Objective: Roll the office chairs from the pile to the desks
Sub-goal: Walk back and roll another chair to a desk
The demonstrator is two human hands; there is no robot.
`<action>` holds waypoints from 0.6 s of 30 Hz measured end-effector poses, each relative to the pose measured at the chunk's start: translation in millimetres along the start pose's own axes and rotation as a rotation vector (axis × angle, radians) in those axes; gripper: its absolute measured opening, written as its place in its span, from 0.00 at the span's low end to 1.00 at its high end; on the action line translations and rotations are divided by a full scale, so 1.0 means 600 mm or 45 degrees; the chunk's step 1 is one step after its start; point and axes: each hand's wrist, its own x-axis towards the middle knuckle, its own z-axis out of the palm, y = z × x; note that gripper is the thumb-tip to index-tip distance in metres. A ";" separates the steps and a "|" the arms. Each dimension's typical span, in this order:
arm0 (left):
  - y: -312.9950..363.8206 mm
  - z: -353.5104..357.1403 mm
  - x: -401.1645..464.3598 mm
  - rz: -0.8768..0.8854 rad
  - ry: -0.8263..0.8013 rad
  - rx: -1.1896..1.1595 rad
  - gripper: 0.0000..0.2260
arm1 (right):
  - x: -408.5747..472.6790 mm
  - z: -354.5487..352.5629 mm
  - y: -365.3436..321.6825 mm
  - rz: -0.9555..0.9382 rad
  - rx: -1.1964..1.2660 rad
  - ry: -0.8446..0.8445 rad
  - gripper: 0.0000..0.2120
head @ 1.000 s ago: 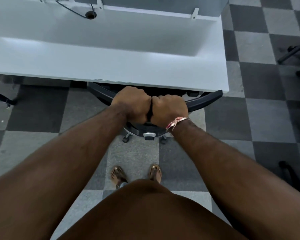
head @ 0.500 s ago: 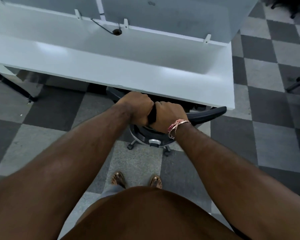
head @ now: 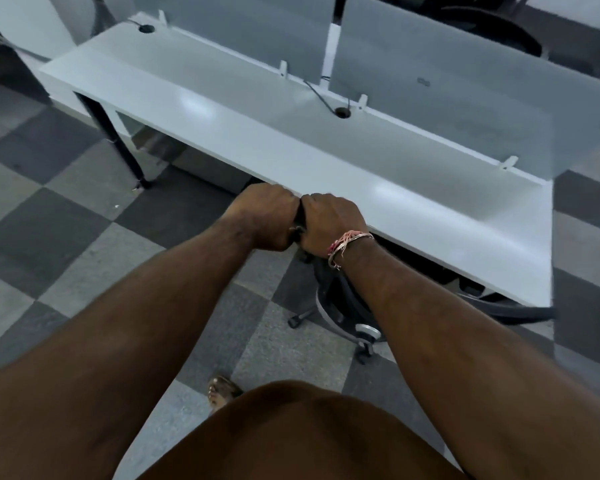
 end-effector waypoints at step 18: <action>-0.526 0.015 -0.354 -0.842 -0.133 -0.204 0.14 | 0.402 0.010 -0.585 -0.722 -0.006 0.003 0.17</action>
